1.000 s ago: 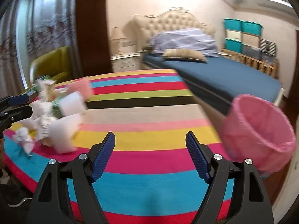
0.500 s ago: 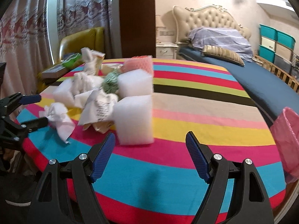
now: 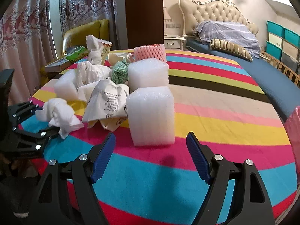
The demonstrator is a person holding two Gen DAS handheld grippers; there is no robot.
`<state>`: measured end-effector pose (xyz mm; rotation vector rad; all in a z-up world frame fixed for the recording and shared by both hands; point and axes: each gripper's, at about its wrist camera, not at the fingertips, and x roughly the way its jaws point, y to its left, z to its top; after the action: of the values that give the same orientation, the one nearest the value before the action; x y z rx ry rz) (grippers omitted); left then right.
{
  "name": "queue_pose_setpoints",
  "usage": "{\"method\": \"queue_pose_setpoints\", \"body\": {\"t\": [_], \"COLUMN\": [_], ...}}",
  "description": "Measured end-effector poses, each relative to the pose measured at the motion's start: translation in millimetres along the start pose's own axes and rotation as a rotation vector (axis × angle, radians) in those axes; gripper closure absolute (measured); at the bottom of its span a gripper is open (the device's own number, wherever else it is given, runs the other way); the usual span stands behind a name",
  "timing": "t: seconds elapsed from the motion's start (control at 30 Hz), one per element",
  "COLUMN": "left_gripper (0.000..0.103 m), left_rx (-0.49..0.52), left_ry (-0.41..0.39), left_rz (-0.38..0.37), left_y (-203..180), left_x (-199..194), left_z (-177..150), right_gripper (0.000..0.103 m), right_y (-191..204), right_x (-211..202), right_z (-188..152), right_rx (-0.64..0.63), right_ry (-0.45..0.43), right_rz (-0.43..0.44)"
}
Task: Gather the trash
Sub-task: 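Grasp the white tissue bundle with the left gripper while the right gripper grasps a foam block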
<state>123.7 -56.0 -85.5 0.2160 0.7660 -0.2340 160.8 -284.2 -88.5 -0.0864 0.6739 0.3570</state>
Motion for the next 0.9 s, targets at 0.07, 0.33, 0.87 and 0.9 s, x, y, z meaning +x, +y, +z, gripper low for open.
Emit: {"method": "queue_pose_setpoints", "body": {"t": [0.07, 0.33, 0.87, 0.9], "left_gripper": [0.053, 0.061, 0.061, 0.061], "left_rx": [0.007, 0.000, -0.067, -0.079], "left_ry": [-0.004, -0.021, -0.066, -0.073], "left_rz": [-0.018, -0.029, -0.005, -0.007], "left_y": [-1.3, -3.2, 1.8, 3.8], "left_x": [0.2, -1.9, -11.7, -12.8], "left_z": [-0.6, -4.2, -10.7, -10.2], "right_gripper": [0.029, 0.036, 0.043, 0.043], "right_y": [1.6, 1.7, 0.4, 1.5], "right_x": [5.3, 18.0, 27.0, 27.2], "right_z": [4.4, 12.0, 14.5, 14.7], "right_rx": [-0.006, -0.022, -0.006, -0.007], "right_ry": [0.004, 0.015, 0.041, 0.039], "right_rz": [-0.015, -0.055, -0.059, -0.058]}}
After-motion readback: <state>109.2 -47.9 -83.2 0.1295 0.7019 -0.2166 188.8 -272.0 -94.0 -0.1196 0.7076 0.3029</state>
